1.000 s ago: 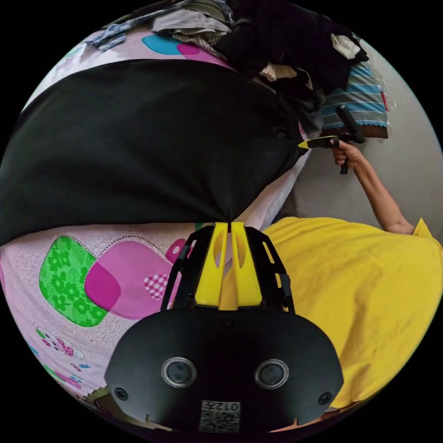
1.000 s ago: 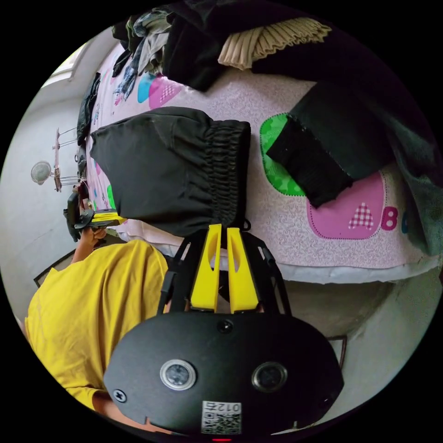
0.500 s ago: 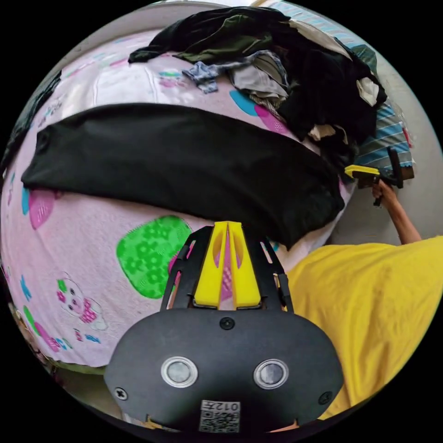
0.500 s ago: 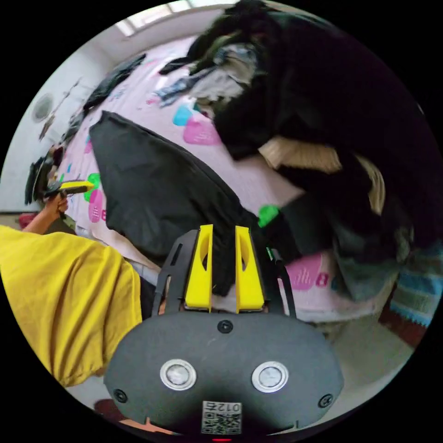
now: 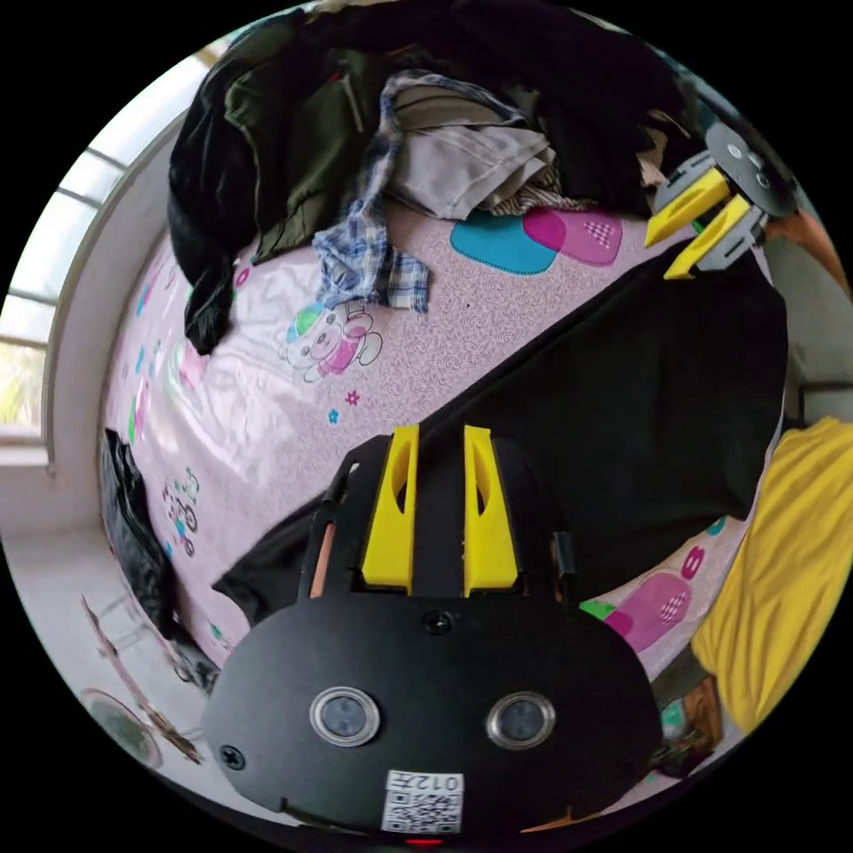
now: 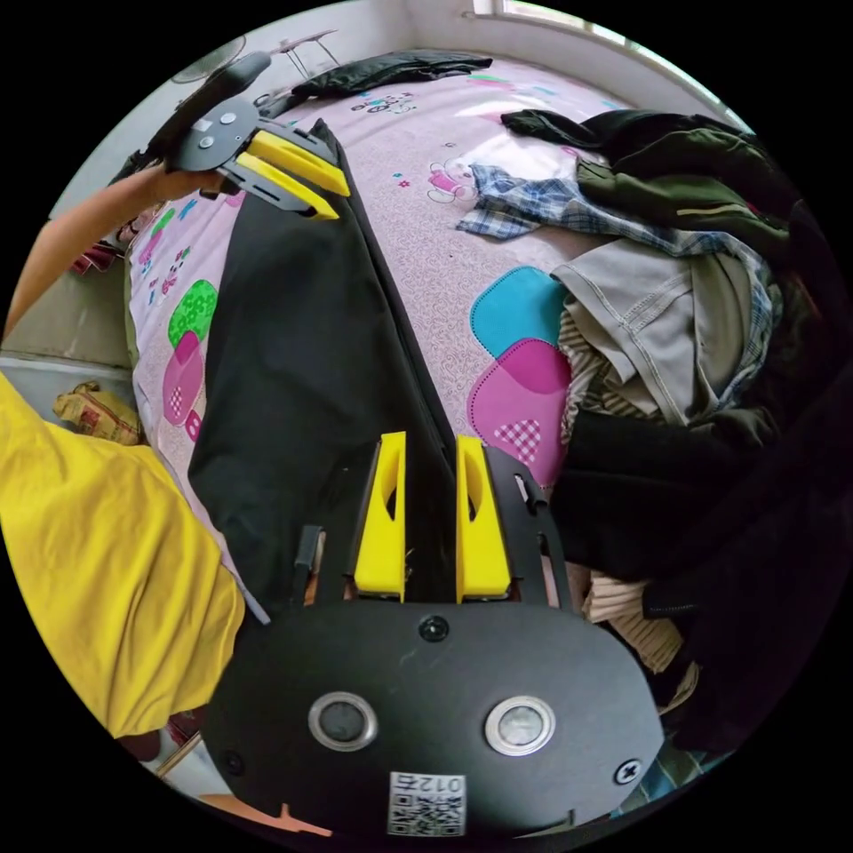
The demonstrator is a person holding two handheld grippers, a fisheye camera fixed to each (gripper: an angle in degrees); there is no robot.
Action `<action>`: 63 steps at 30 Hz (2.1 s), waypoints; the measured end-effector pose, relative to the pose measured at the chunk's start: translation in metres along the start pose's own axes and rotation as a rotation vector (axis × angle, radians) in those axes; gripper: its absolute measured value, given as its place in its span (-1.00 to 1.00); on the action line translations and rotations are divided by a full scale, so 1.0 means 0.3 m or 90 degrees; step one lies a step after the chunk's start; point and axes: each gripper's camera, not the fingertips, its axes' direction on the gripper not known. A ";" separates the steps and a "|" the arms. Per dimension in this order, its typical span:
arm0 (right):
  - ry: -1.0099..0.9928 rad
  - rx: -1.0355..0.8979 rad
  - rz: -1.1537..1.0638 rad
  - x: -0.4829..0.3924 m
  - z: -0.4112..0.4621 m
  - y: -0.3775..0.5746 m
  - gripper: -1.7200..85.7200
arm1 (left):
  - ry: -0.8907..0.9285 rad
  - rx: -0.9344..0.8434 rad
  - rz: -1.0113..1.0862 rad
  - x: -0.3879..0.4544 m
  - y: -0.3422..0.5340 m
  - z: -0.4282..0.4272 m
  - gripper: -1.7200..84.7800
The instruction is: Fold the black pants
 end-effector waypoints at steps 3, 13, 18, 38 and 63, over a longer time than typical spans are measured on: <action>-0.010 -0.016 -0.012 -0.008 -0.020 -0.034 -0.78 | 0.006 -0.037 0.058 -0.022 -0.042 0.021 -0.81; -0.050 -0.025 -0.014 -0.040 -0.131 -0.111 -0.91 | 0.050 -0.098 0.116 -0.104 -0.147 -0.018 -0.93; -0.104 -0.005 0.010 -0.026 -0.235 -0.131 -0.93 | 0.077 -0.118 0.132 -0.143 -0.207 -0.092 -0.96; -0.080 0.139 0.112 -0.167 -0.604 -0.333 -0.92 | 0.026 -0.013 -0.435 -0.657 0.106 -0.552 -0.95; -0.009 -0.073 -0.062 -0.490 -0.704 -0.933 -0.94 | 0.151 0.050 -0.914 -1.327 0.863 -1.053 -0.92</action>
